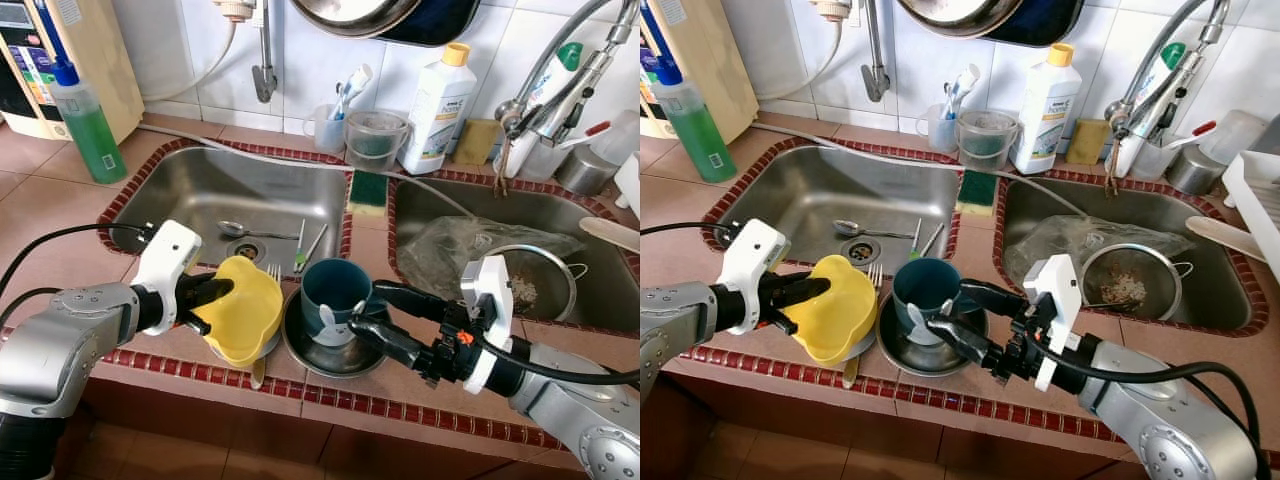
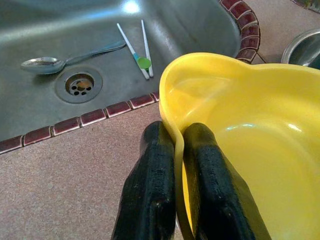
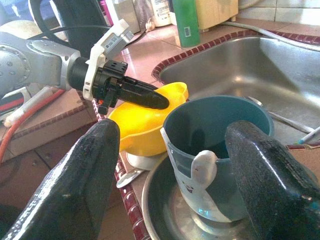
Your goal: Kitchen organization
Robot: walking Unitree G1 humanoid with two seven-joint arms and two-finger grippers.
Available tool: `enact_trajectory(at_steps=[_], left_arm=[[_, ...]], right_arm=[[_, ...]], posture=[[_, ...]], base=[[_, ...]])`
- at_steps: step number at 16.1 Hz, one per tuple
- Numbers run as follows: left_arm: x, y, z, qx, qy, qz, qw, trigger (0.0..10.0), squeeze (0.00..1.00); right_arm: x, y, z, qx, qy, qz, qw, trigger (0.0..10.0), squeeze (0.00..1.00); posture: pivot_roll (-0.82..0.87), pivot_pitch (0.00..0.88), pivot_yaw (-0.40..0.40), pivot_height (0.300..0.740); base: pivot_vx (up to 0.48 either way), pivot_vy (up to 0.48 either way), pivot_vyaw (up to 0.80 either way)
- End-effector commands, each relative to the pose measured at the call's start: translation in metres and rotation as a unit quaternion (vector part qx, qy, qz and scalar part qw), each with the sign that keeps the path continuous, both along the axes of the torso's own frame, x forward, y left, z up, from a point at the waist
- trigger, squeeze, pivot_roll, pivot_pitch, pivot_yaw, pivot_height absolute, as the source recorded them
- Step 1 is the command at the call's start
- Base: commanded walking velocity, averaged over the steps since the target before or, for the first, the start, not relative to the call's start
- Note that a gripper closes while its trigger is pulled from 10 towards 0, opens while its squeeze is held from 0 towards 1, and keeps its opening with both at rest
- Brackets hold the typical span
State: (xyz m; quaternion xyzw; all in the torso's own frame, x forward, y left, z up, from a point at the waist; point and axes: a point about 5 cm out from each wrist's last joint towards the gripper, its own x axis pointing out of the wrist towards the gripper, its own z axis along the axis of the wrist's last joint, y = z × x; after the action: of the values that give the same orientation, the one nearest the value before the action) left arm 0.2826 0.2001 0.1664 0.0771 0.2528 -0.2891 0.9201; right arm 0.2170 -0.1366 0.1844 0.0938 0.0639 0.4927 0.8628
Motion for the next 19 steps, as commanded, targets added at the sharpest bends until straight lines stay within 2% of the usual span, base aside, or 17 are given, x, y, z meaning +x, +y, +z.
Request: enact_trajectory(at_steps=[1,4,11,19], left_arm=[[-0.002,0.000,-0.002,0.005,0.005,-0.001,1.000,0.0,0.00],[-0.002,0.003,0.001,0.006,0.000,-0.002,1.000,0.0,0.00],[0.007,0.023,0.016,0.022,-0.029,0.025,0.999,0.0,0.00],[0.011,0.024,0.029,0.004,-0.044,0.018,0.999,0.0,0.00]], right_arm=[[-0.001,0.000,0.002,-0.006,-0.001,0.006,1.000,10.0,0.00],[0.000,0.000,0.003,-0.003,-0.002,0.004,1.000,10.0,0.00],[0.003,-0.001,0.005,0.002,-0.005,-0.001,1.000,10.0,0.00],[0.004,0.000,0.005,0.003,-0.007,-0.002,1.000,10.0,0.00]], posture=[[-0.05,0.059,-0.055,0.732],[-0.05,0.063,-0.057,0.732],[-0.05,0.069,-0.059,0.732],[-0.05,0.066,-0.059,0.732]], base=[[0.000,0.000,0.00],[0.000,0.000,0.00],[0.000,0.000,0.00],[0.000,0.000,0.00]])
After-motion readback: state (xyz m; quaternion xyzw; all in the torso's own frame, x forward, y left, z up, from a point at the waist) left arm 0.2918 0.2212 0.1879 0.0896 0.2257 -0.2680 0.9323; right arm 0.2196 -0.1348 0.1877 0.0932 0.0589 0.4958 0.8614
